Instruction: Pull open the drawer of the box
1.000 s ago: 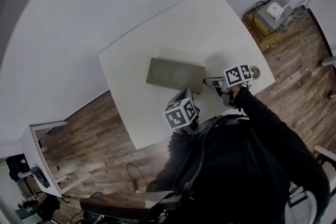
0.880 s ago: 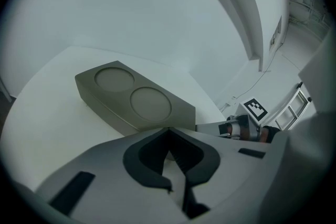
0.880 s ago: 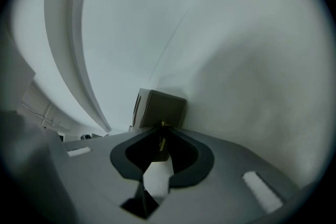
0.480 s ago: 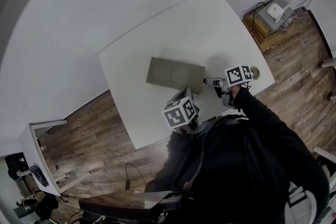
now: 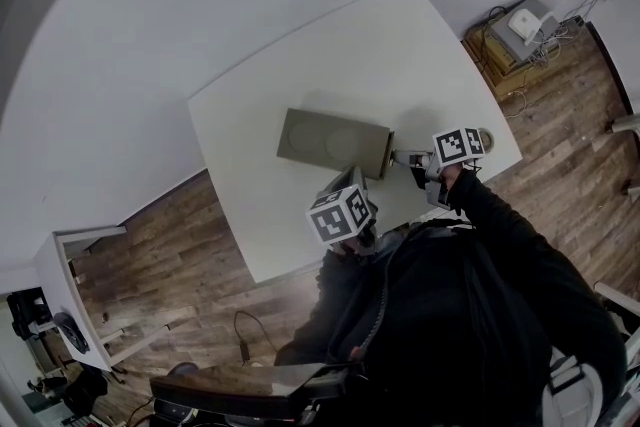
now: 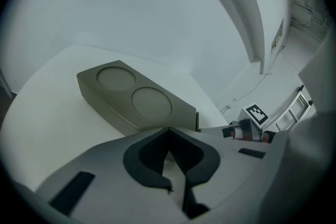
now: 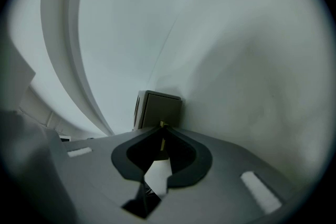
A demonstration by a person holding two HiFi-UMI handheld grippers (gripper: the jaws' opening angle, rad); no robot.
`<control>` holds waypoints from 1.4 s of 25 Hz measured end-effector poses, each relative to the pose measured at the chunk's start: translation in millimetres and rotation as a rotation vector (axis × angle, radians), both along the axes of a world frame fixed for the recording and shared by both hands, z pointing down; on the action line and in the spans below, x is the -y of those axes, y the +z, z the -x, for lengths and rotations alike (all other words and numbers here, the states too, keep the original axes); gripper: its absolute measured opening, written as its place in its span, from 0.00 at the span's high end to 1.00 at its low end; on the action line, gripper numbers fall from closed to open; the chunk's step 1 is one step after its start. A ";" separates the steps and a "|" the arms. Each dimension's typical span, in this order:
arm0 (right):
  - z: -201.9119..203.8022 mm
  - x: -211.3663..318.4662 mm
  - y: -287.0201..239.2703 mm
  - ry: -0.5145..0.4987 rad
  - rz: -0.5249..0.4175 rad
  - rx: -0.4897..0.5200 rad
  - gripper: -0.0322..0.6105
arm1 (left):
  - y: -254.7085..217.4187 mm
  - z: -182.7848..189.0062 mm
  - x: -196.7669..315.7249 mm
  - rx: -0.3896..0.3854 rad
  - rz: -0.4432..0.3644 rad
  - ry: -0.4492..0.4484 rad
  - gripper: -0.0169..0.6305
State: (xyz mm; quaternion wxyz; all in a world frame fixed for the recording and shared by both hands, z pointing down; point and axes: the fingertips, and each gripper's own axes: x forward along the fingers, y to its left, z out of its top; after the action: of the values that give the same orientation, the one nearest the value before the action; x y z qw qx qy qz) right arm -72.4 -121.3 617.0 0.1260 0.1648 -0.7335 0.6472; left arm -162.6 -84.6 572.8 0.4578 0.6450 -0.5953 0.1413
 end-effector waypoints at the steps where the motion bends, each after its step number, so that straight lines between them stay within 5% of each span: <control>1: -1.3 -0.2 -0.1 0.001 0.000 -0.001 0.90 | -0.1 0.0 0.2 -0.002 0.000 -0.002 0.98; 35: -17.6 -3.3 -0.2 0.010 -0.030 -0.050 0.90 | -0.1 2.3 1.8 -0.005 -0.004 -0.008 0.98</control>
State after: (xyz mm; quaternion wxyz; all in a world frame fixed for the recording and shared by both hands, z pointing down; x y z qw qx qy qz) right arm -54.9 -118.0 616.8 0.1384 0.1866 -0.7389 0.6325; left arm -164.9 -86.4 572.8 0.4586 0.6439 -0.5971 0.1365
